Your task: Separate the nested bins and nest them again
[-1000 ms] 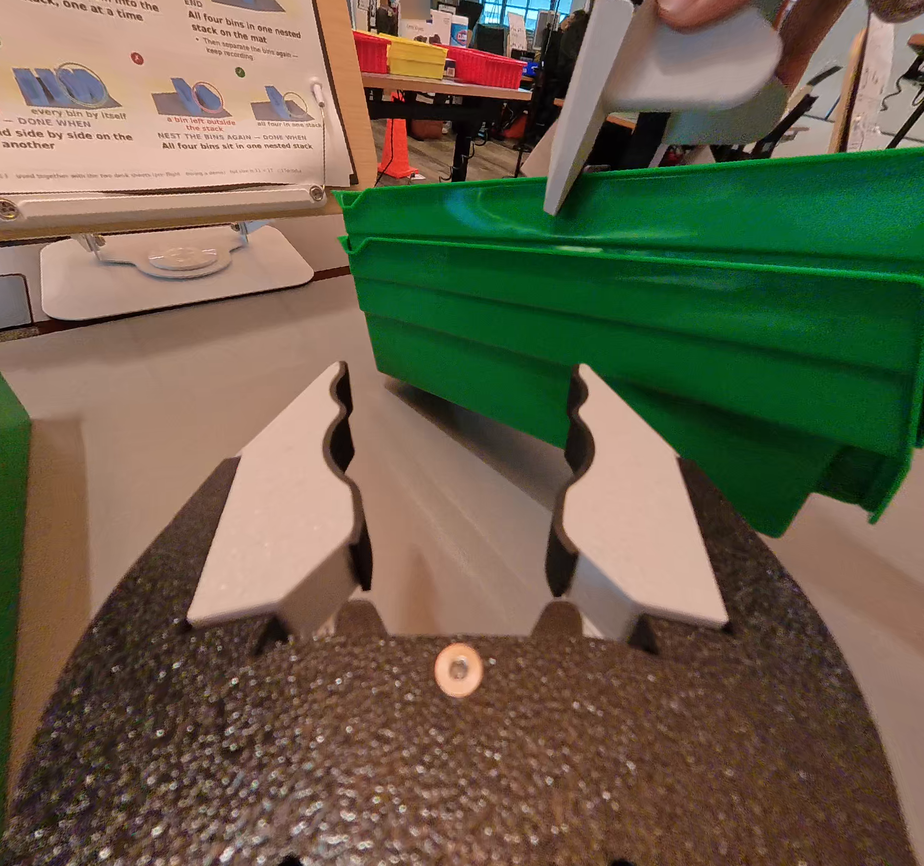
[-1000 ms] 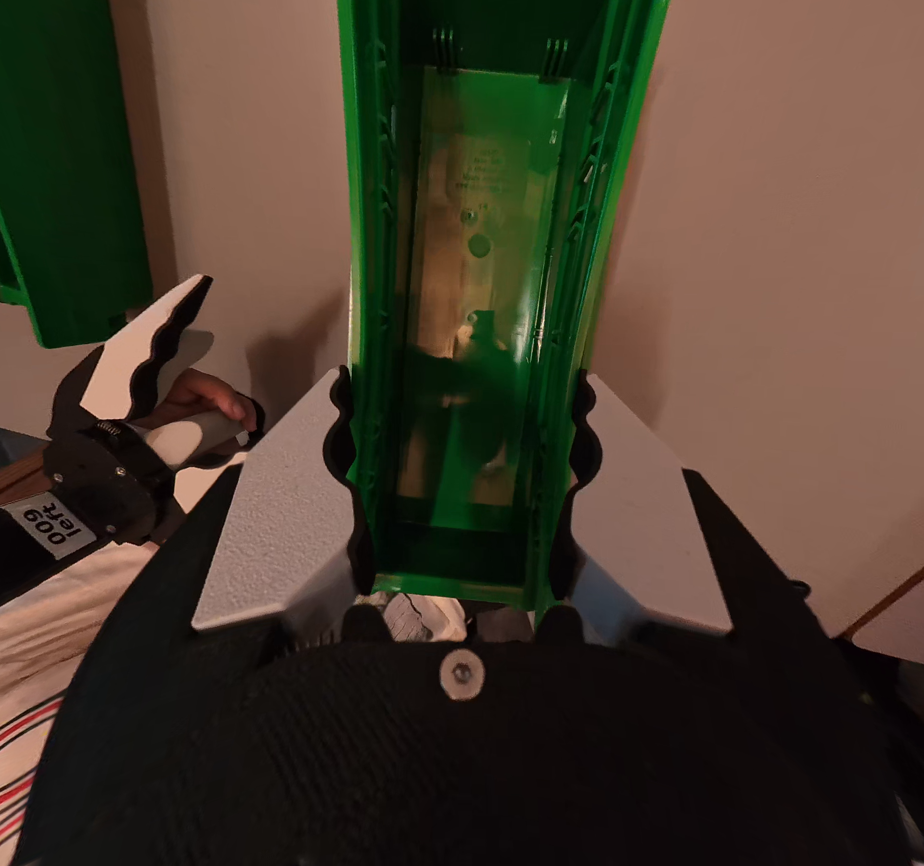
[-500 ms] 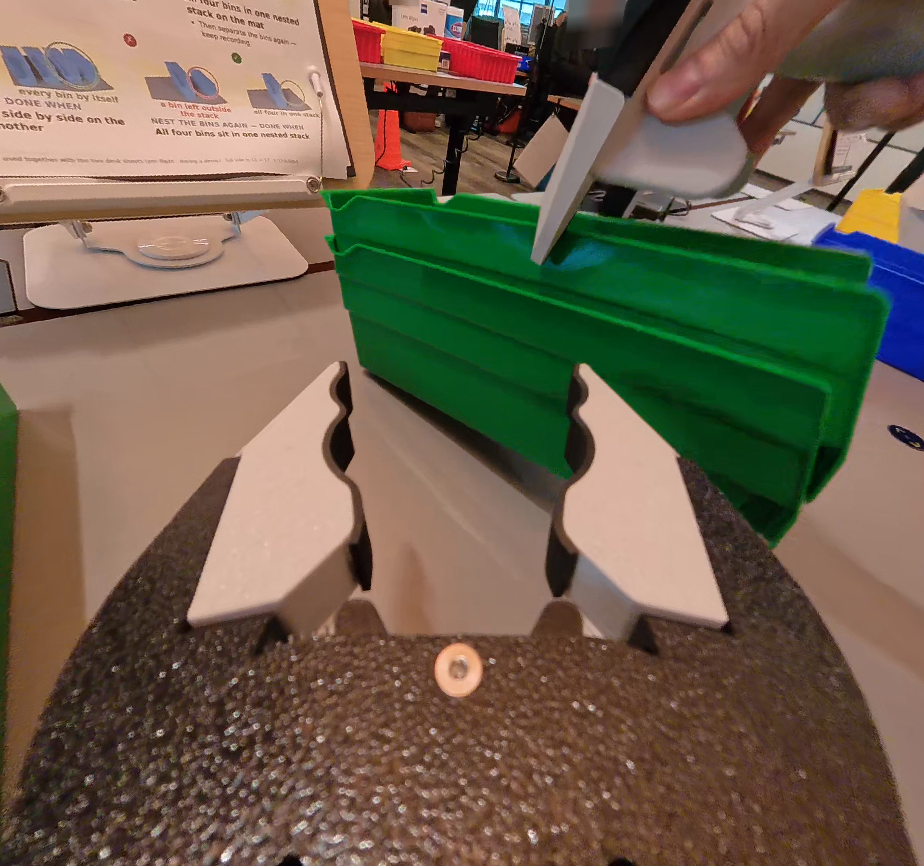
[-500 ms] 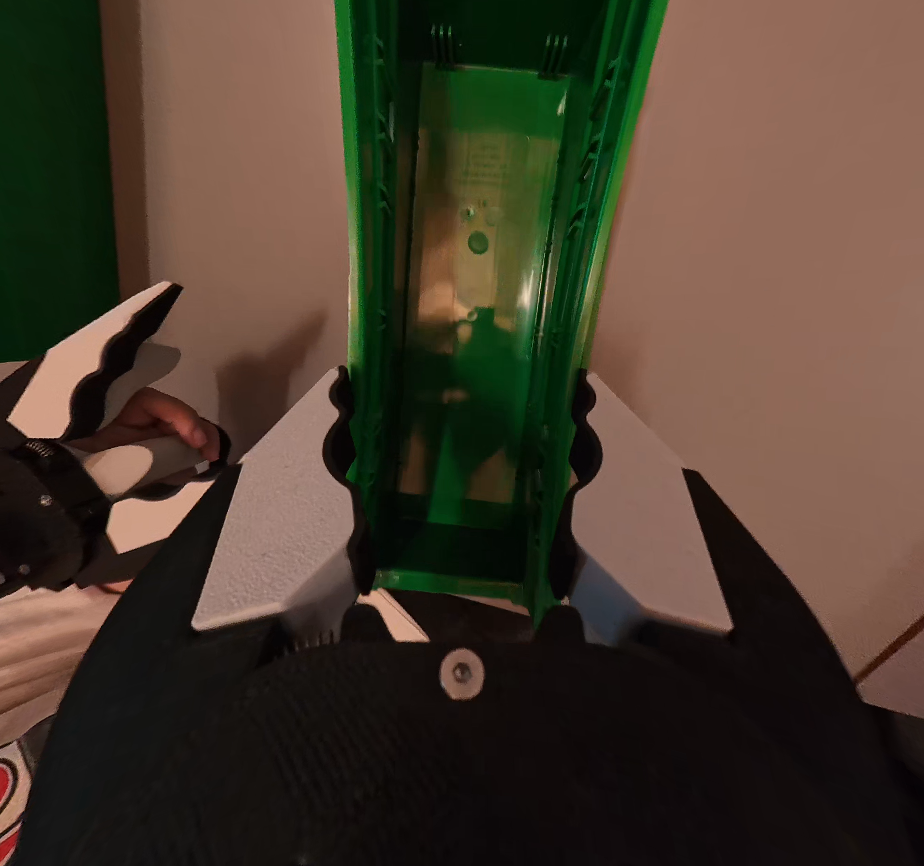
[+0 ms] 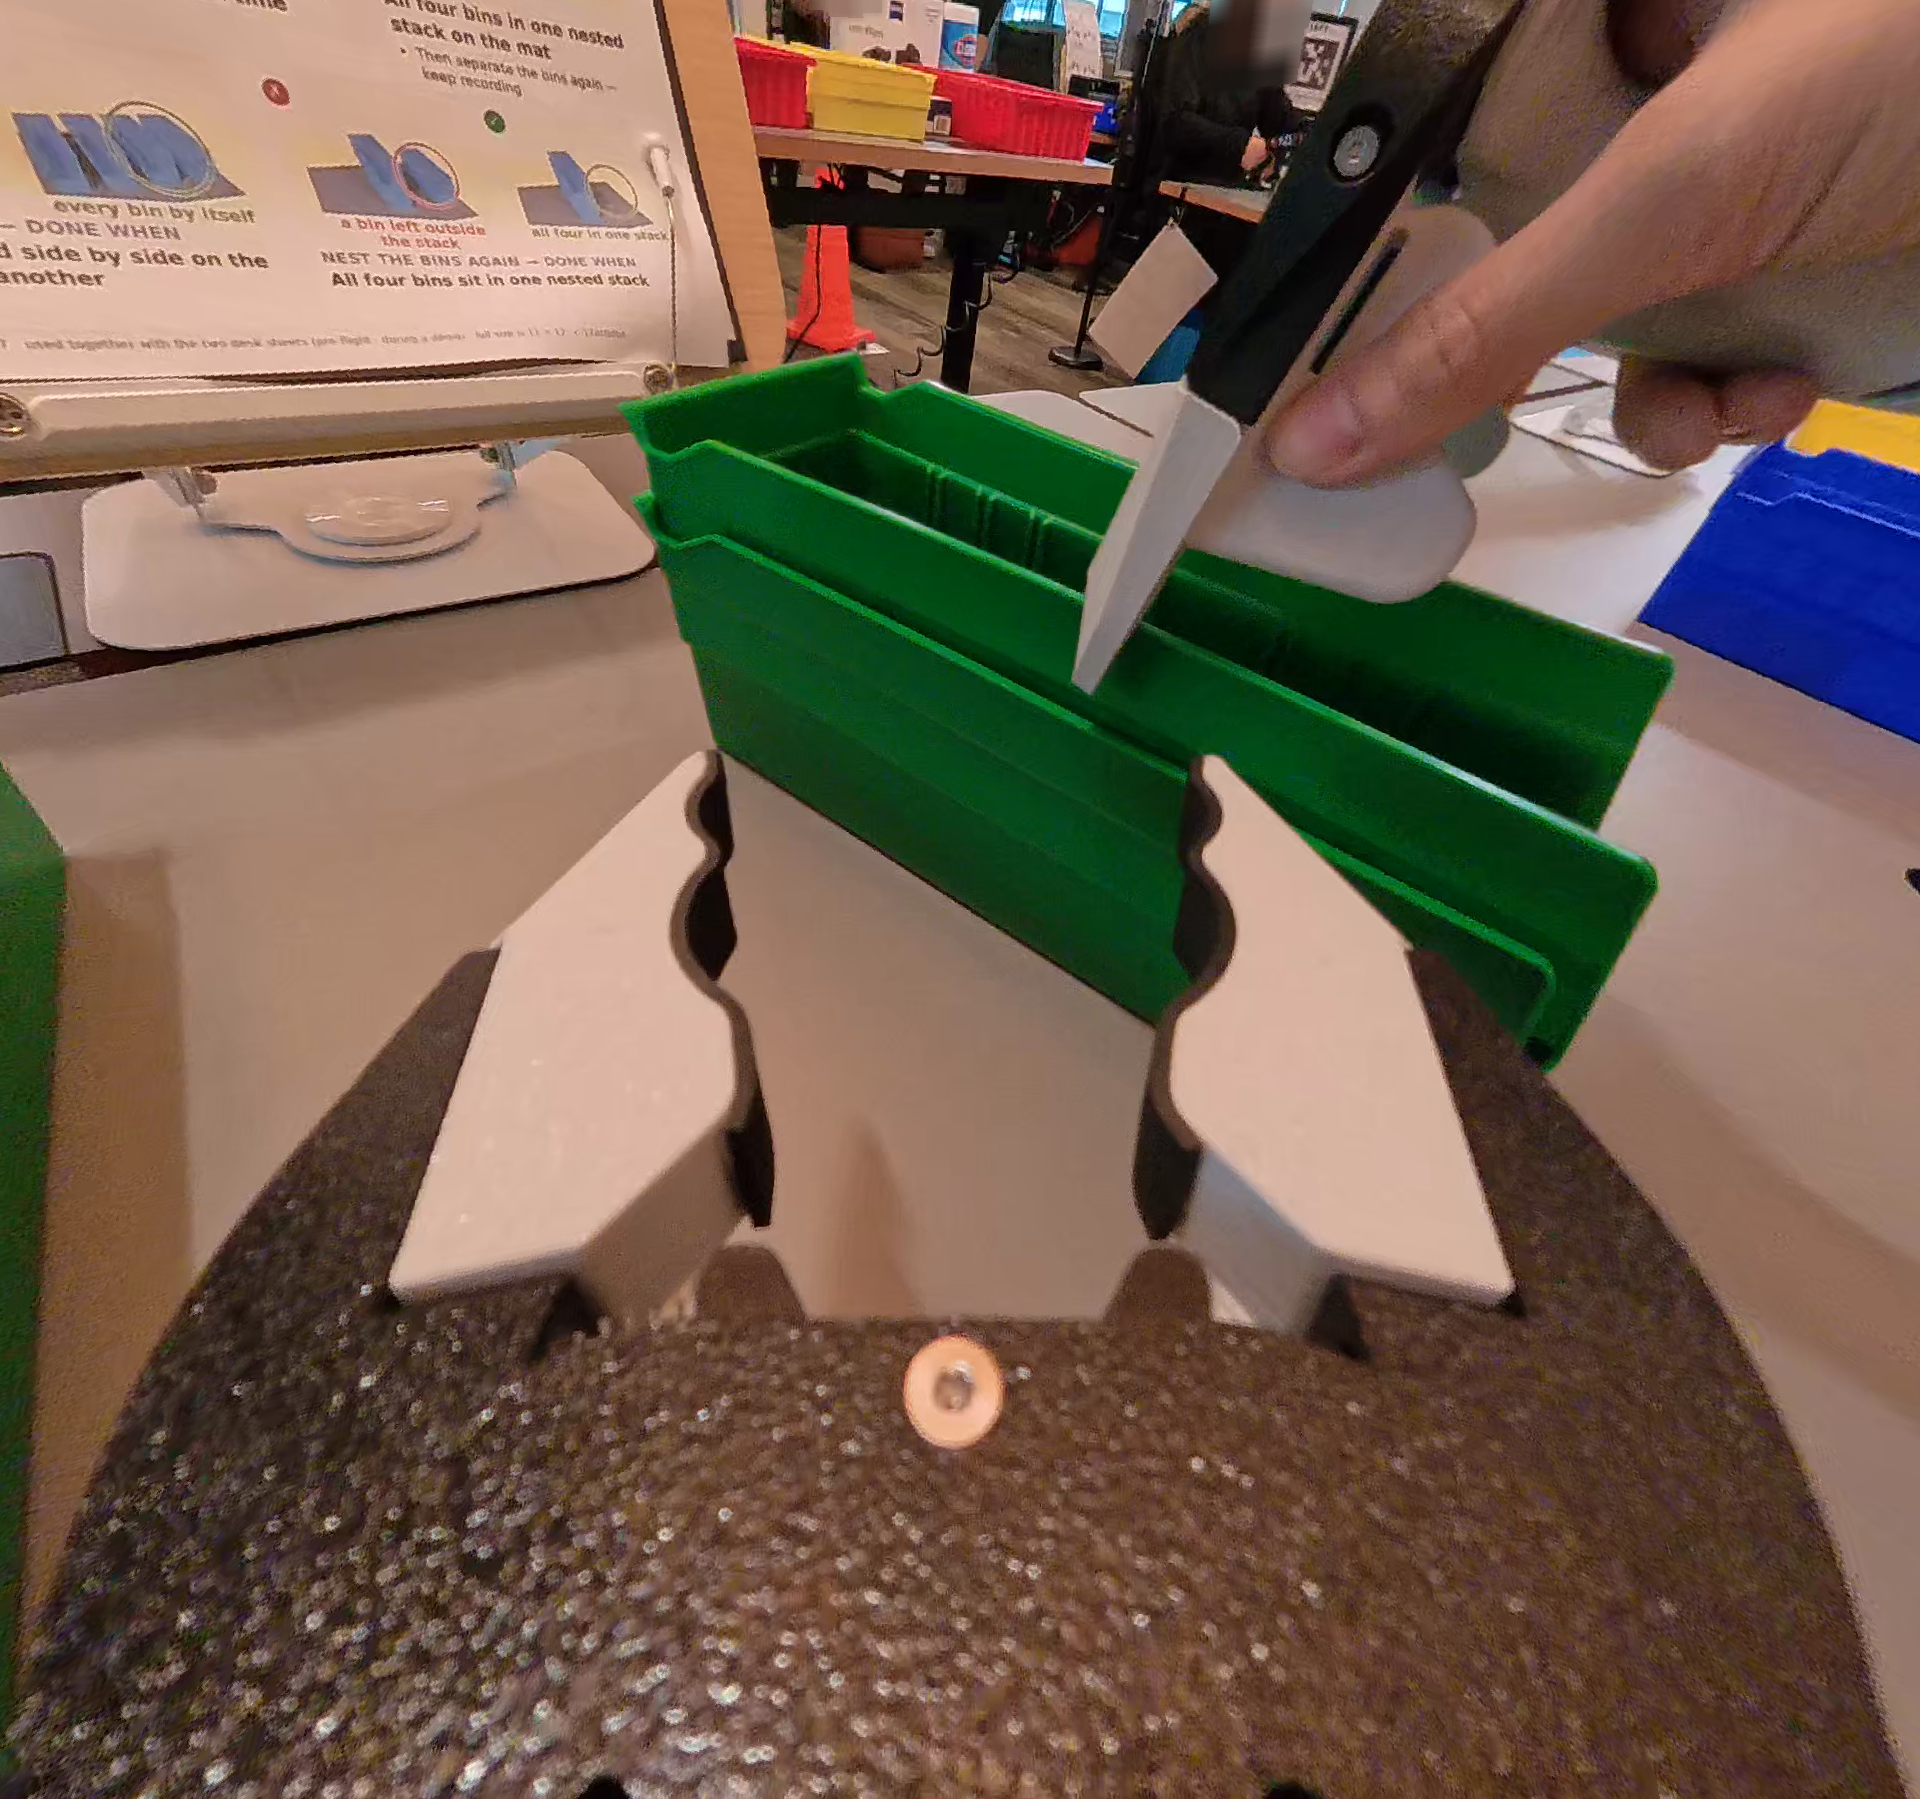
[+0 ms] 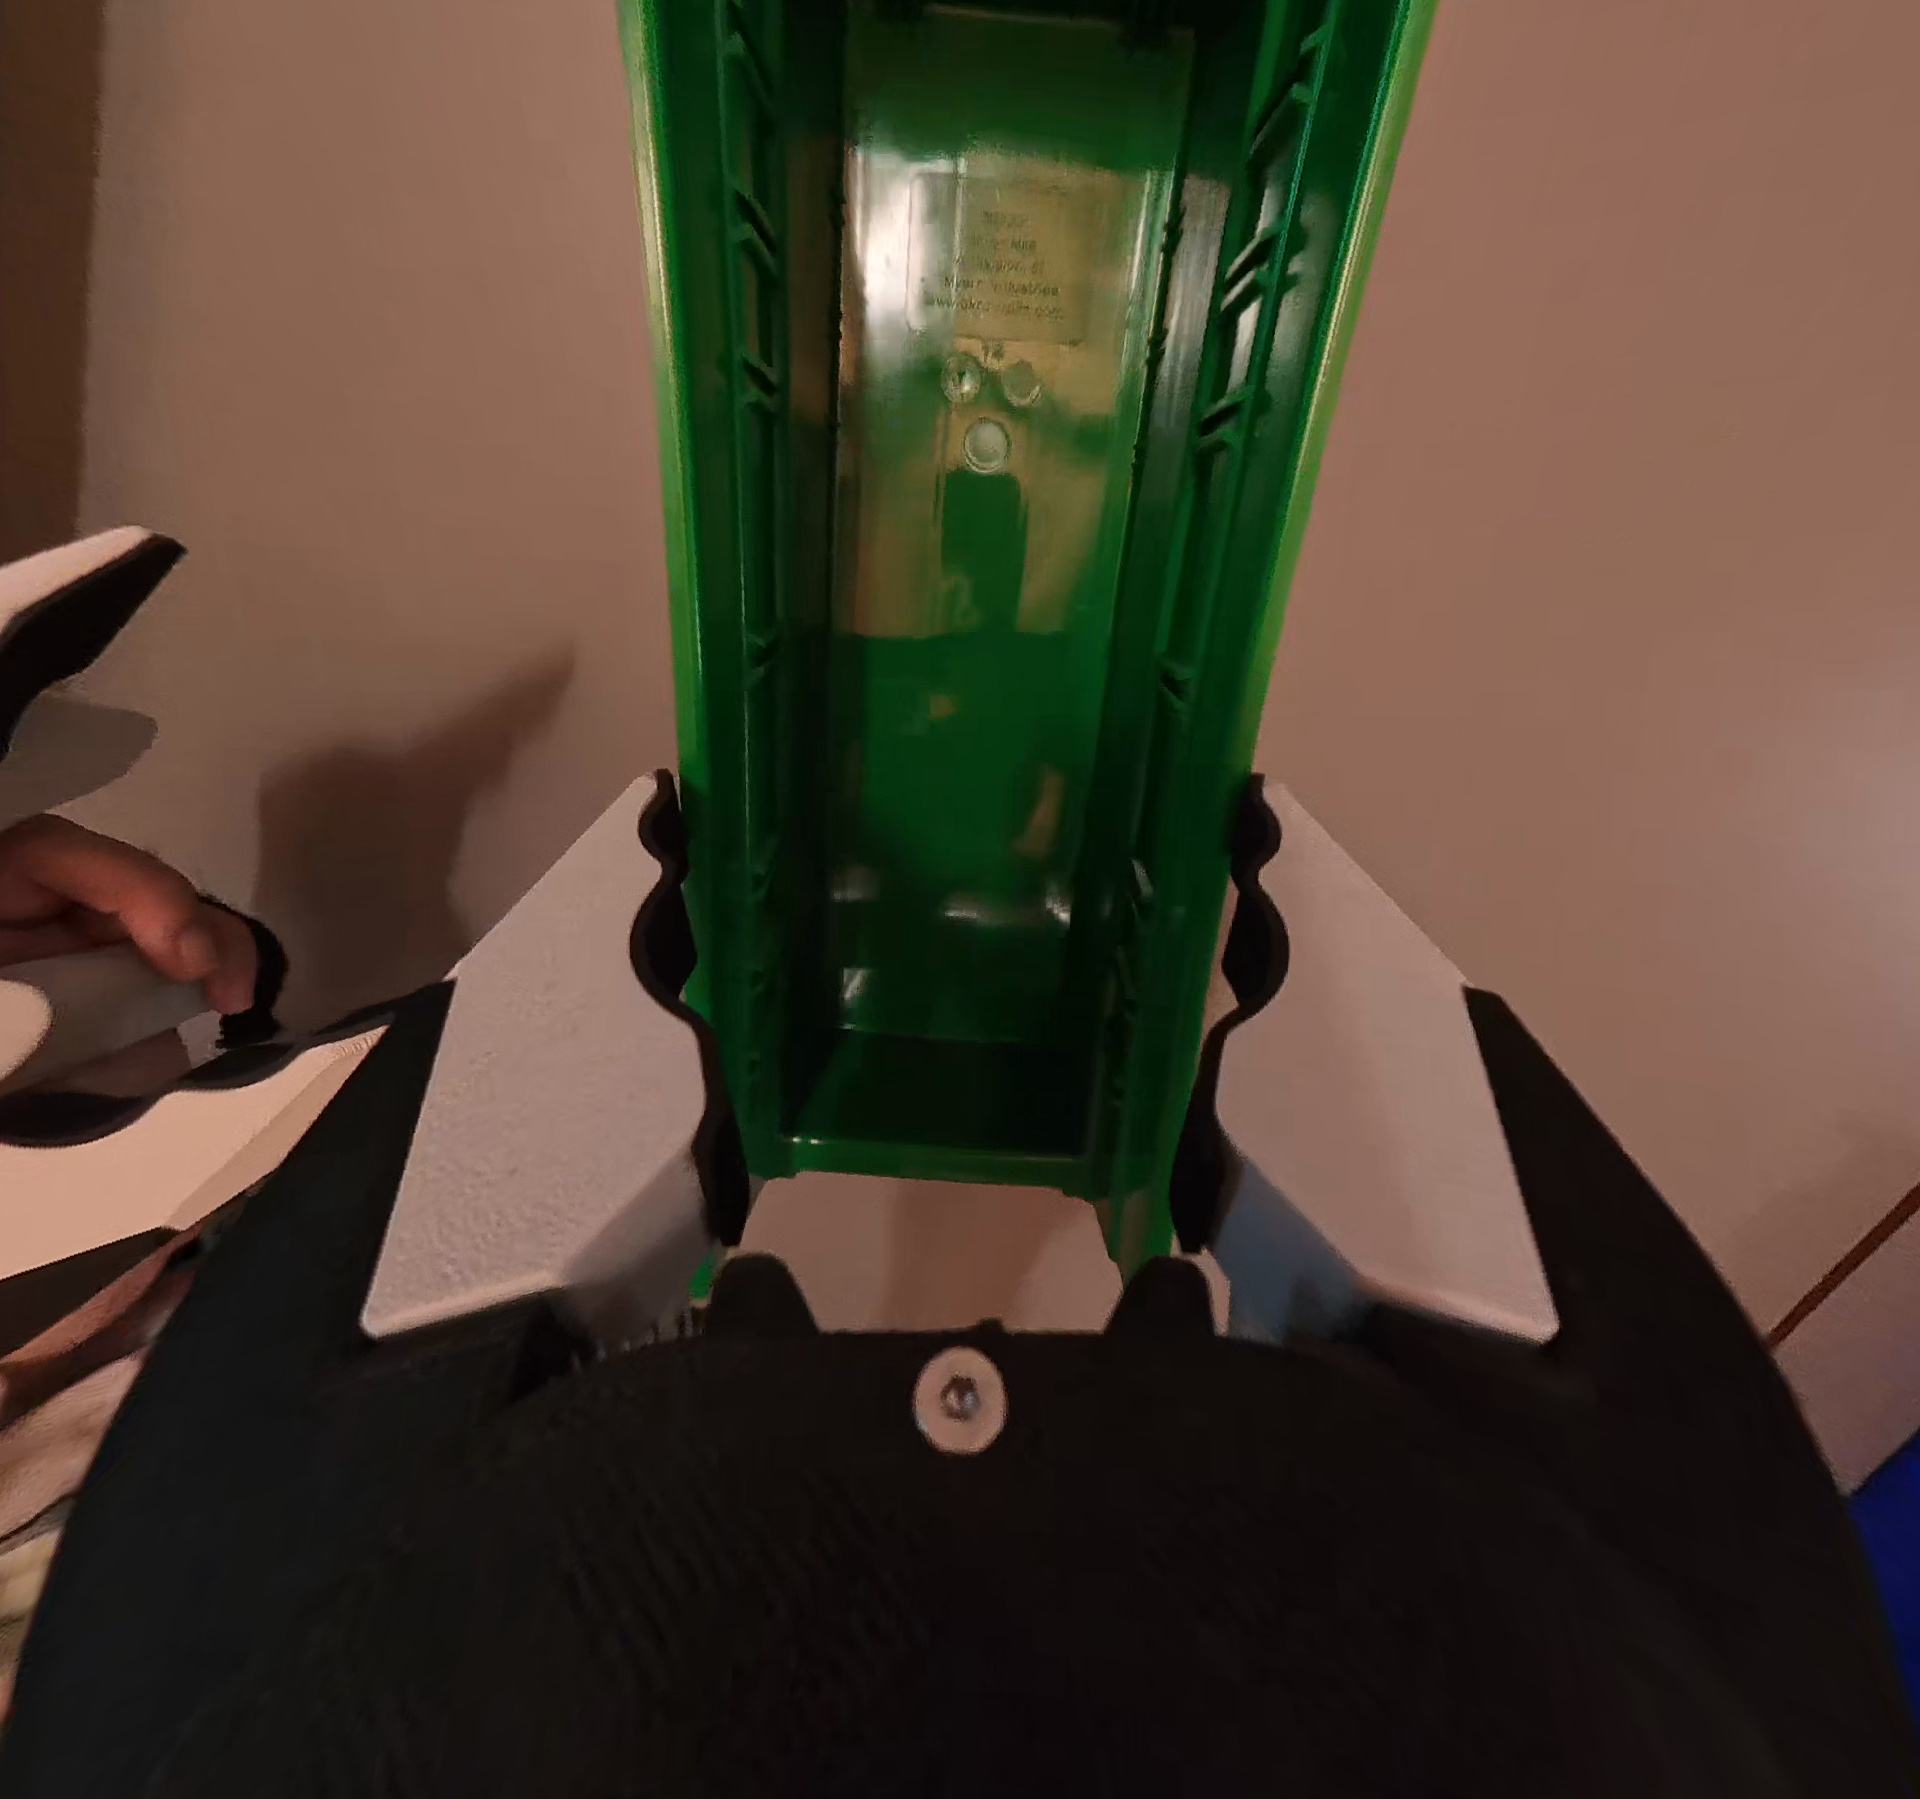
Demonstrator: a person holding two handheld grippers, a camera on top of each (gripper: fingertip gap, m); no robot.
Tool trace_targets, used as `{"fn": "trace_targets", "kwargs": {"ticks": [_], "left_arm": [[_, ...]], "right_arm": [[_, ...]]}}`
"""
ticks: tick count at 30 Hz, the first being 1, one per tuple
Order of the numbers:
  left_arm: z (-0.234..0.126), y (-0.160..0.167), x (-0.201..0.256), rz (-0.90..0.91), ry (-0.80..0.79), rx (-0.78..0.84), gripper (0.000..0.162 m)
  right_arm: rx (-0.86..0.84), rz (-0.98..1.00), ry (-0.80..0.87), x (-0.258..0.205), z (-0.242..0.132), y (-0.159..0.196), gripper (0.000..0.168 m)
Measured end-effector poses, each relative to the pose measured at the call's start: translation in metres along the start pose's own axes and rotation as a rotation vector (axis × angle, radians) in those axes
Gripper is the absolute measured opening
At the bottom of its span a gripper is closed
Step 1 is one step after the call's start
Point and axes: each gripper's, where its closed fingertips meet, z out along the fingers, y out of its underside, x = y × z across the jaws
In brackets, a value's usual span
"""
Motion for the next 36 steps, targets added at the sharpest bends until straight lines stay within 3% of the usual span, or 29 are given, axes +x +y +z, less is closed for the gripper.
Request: {"fn": "trace_targets", "kwargs": {"ticks": [22,30,36], "left_arm": [[0.0038,0.0034,0.0021,0.058,-0.026,-0.008,0.084],[0.0058,0.0058,0.0048,0.045,-0.007,-0.015,0.083],[0.0058,0.0044,0.0047,0.043,0.000,-0.010,0.083]], "right_arm": [[-0.030,0.010,-0.009,0.0032,0.0073,-0.0013,0.113],[-0.055,-0.002,-0.016,0.0022,0.0047,-0.0004,0.095],[-0.064,-0.003,-0.037,0.0026,0.0033,0.0008,0.091]]}}
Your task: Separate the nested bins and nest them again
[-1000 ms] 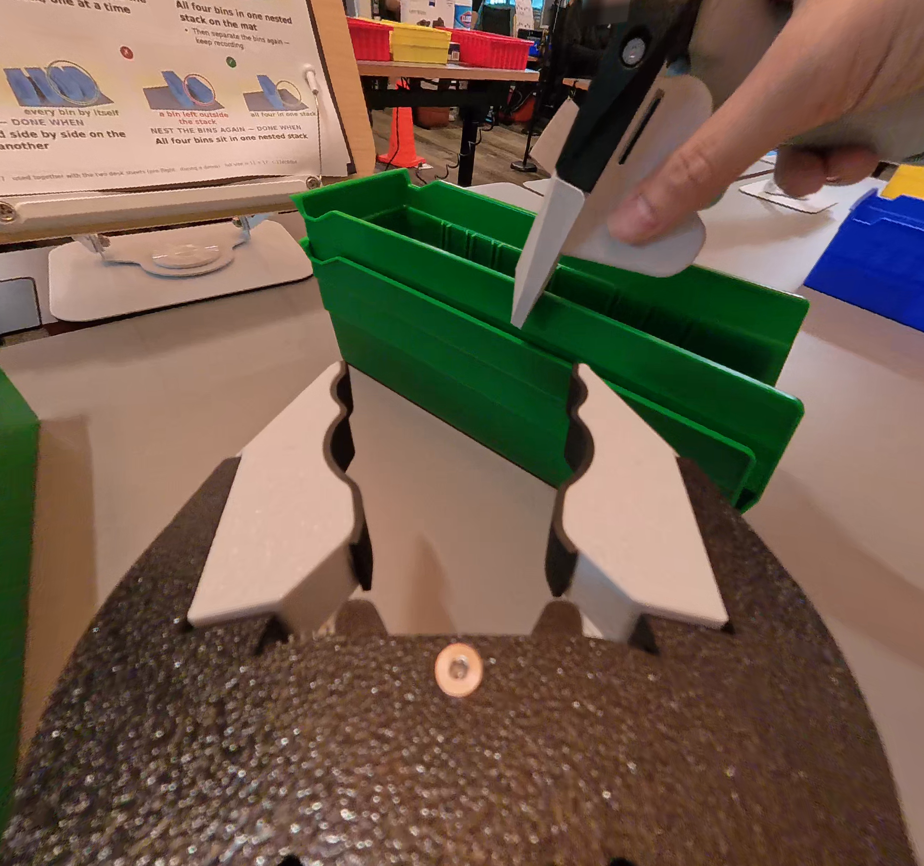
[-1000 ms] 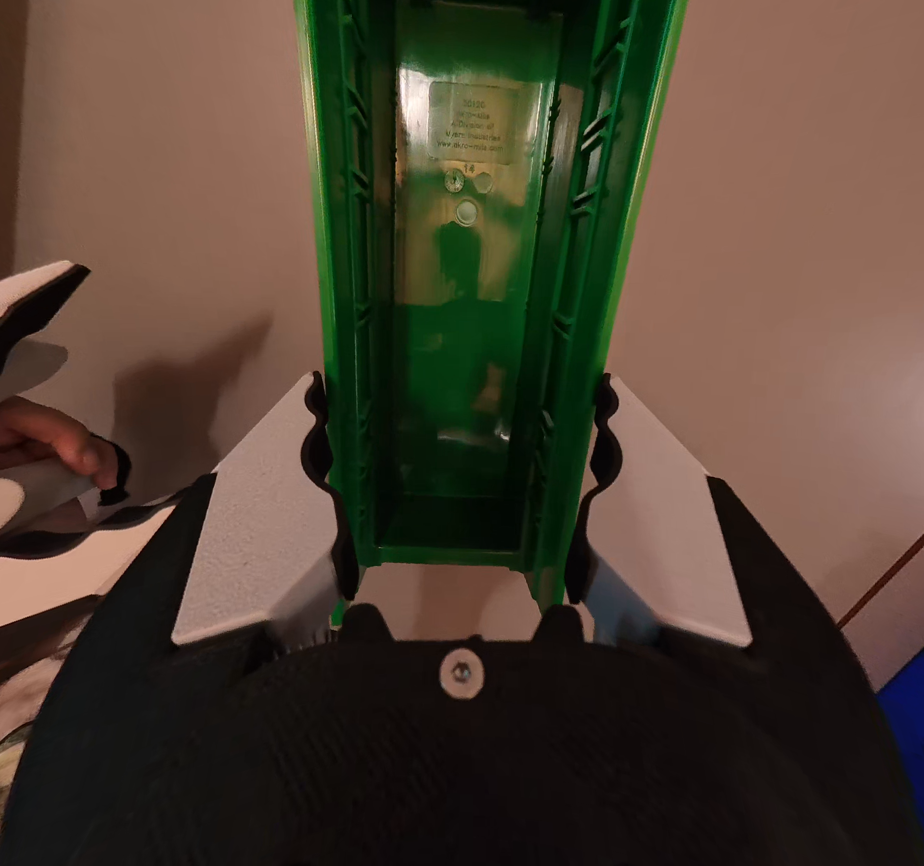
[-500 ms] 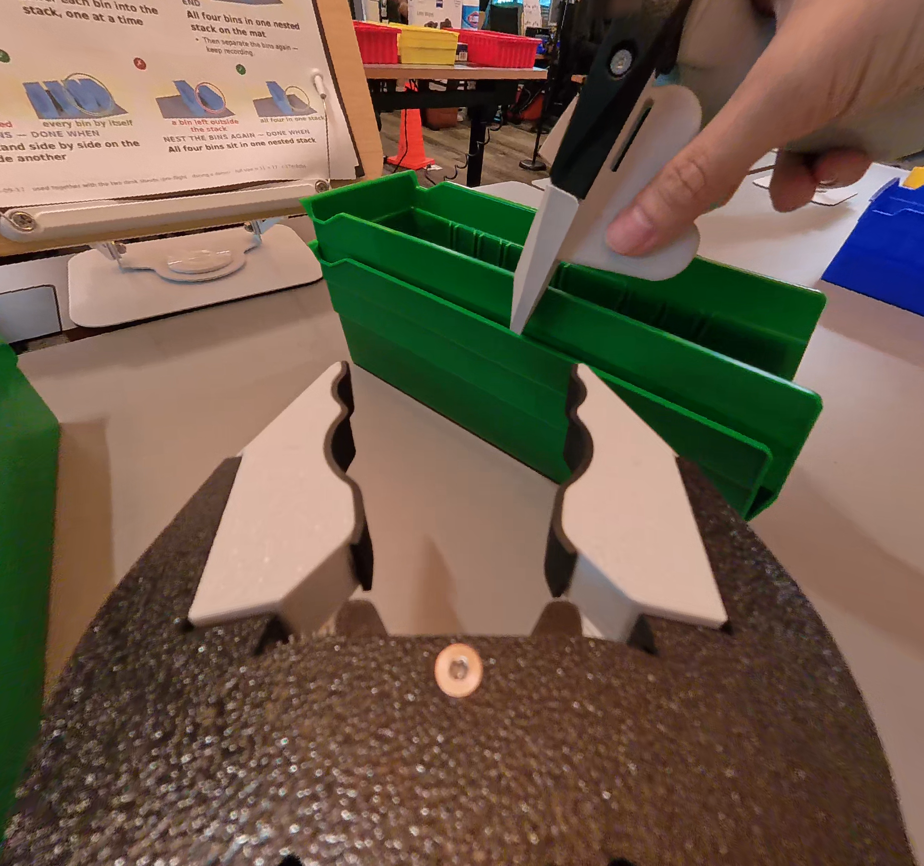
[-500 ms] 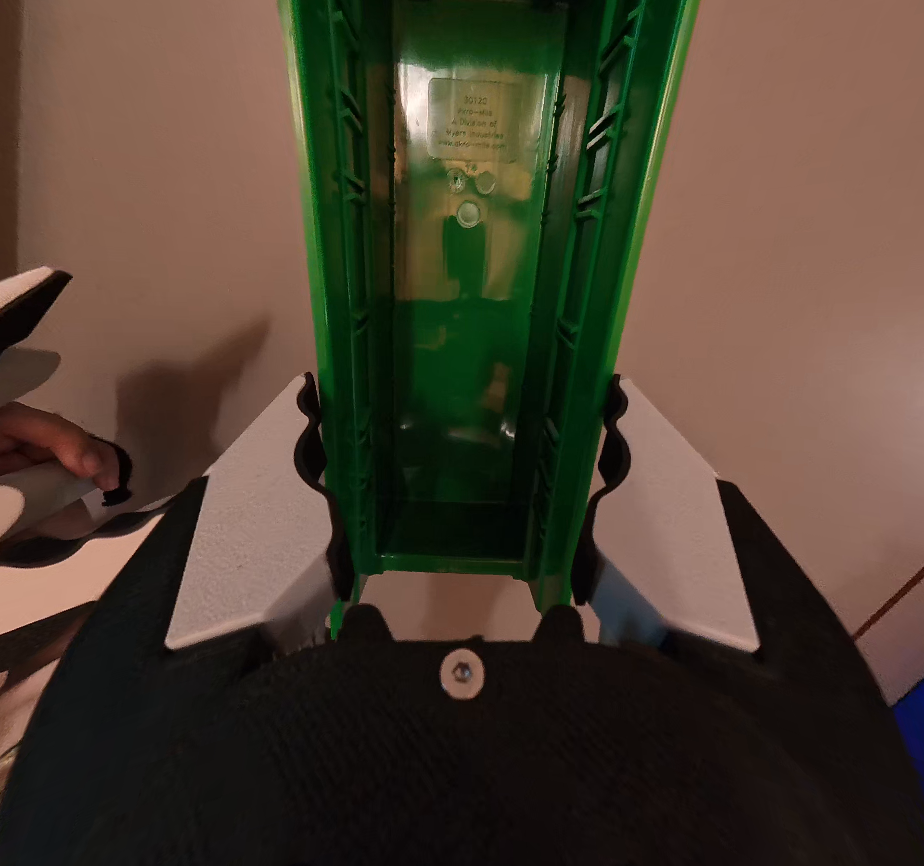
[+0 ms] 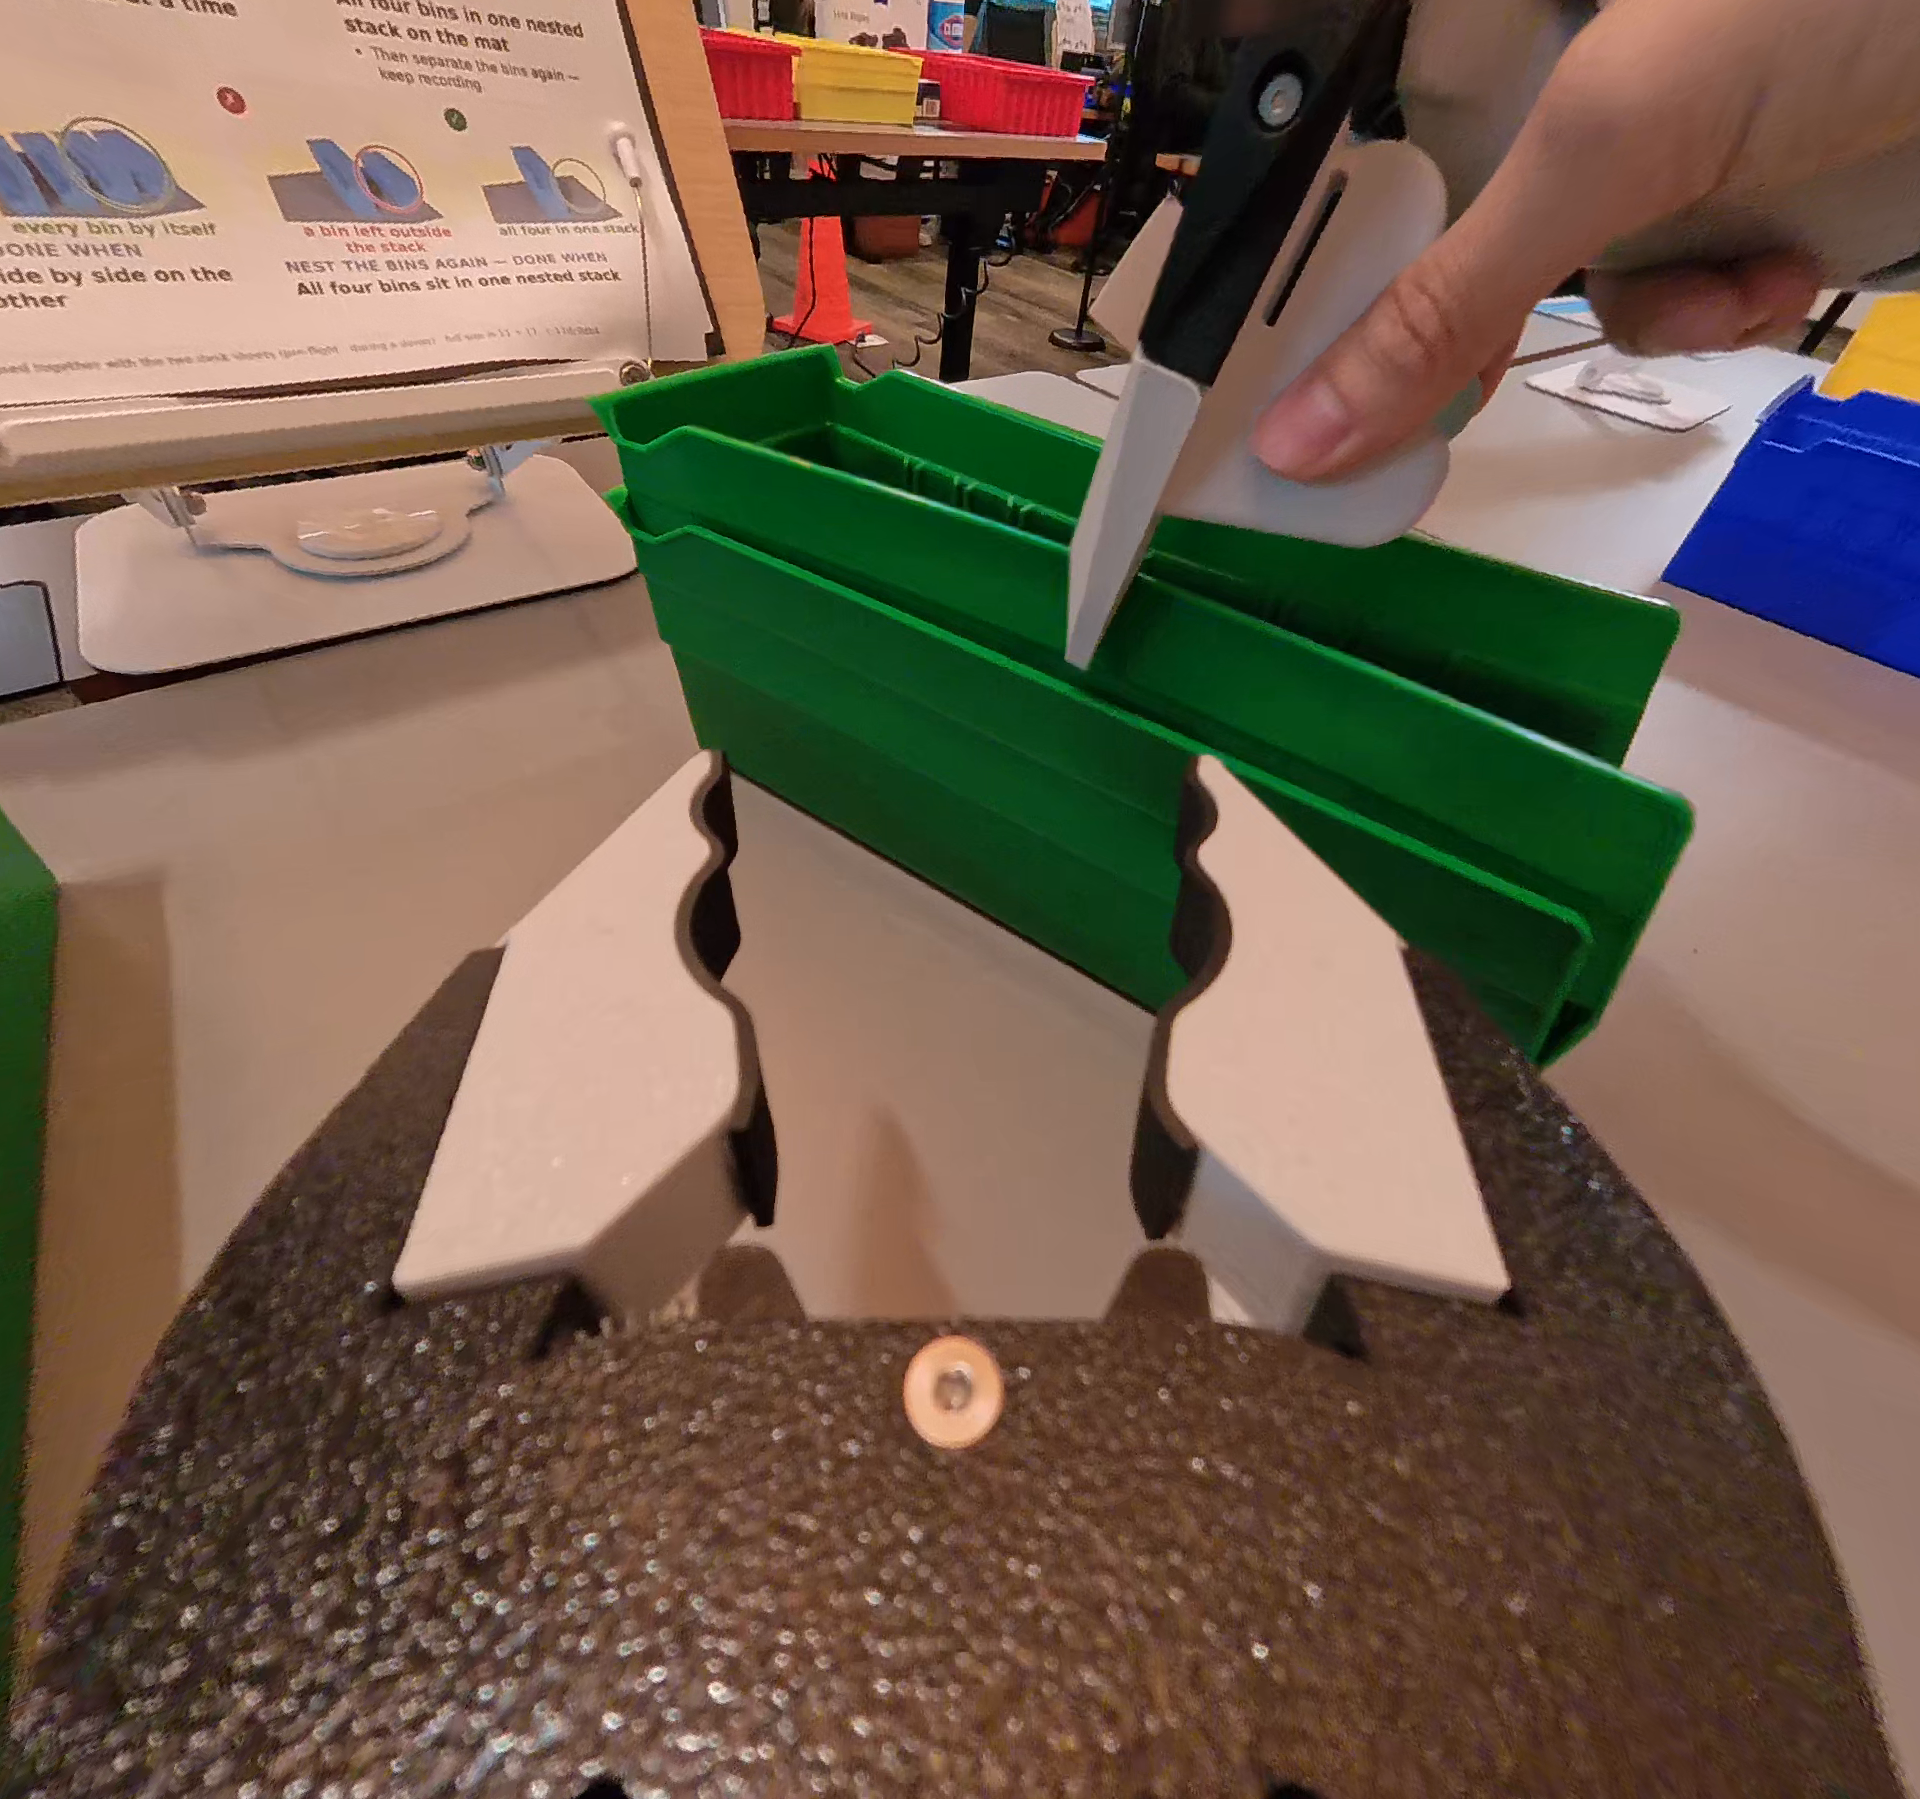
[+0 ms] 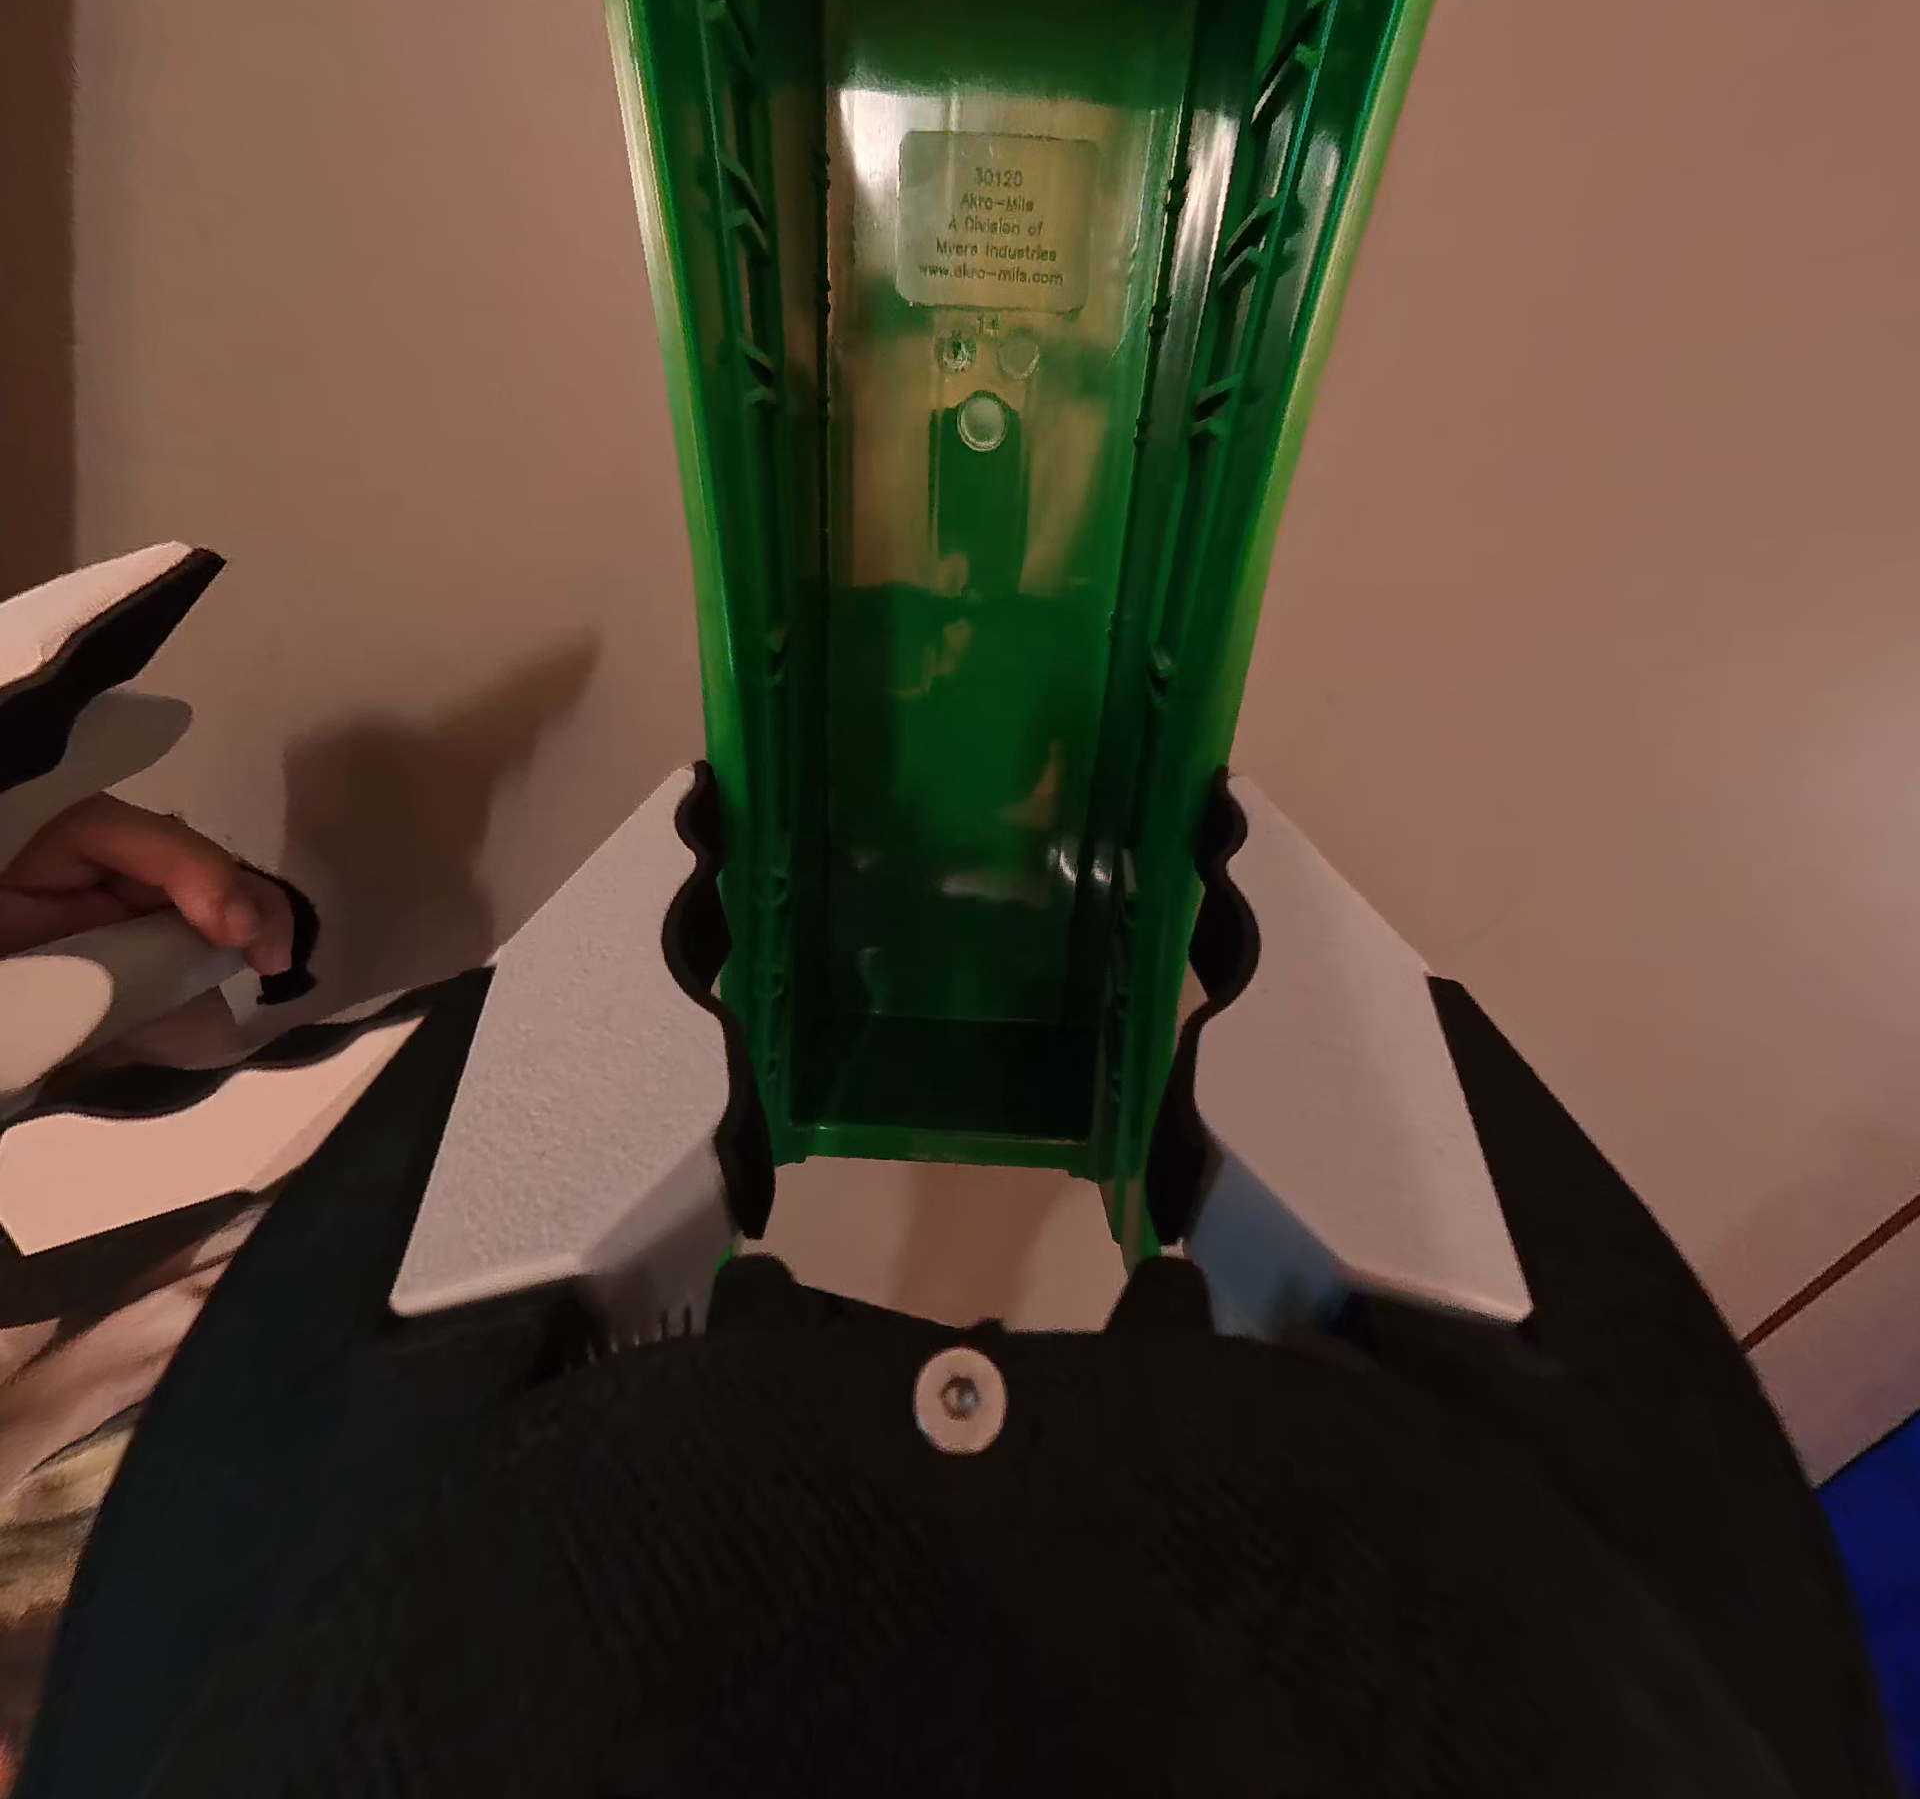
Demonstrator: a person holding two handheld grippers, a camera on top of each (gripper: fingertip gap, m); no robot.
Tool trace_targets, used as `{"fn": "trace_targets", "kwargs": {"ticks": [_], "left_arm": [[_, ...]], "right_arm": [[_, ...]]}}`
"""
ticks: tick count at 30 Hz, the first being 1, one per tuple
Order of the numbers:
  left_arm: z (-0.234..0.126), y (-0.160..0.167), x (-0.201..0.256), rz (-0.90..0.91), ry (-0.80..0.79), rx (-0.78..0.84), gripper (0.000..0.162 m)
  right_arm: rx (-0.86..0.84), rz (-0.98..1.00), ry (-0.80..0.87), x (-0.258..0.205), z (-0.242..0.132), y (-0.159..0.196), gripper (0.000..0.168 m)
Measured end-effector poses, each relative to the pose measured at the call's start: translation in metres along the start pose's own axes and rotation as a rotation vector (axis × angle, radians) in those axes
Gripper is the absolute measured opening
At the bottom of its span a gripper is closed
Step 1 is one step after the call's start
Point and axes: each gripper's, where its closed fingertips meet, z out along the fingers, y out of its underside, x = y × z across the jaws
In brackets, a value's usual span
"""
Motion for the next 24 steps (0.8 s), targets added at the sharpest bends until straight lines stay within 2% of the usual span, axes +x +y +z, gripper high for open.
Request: {"fn": "trace_targets", "kwargs": {"ticks": [10,17,20,24], "left_arm": [[0.002,0.005,-0.007,-0.059,0.022,-0.014,0.083],[0.004,0.014,0.008,-0.076,0.122,-0.084,0.086],[0.002,0.017,-0.004,-0.021,0.049,-0.083,0.085],[0.007,0.027,-0.010,-0.109,0.052,-0.122,0.085]], "right_arm": [[0.018,-0.005,-0.079,0.000,-0.020,-0.018,0.086],[0.032,-0.033,-0.095,-0.006,-0.017,-0.035,0.090],[0.032,0.002,-0.119,-0.008,-0.013,-0.028,0.089],[0.061,0.014,-0.112,-0.005,-0.009,-0.024,0.087]]}}
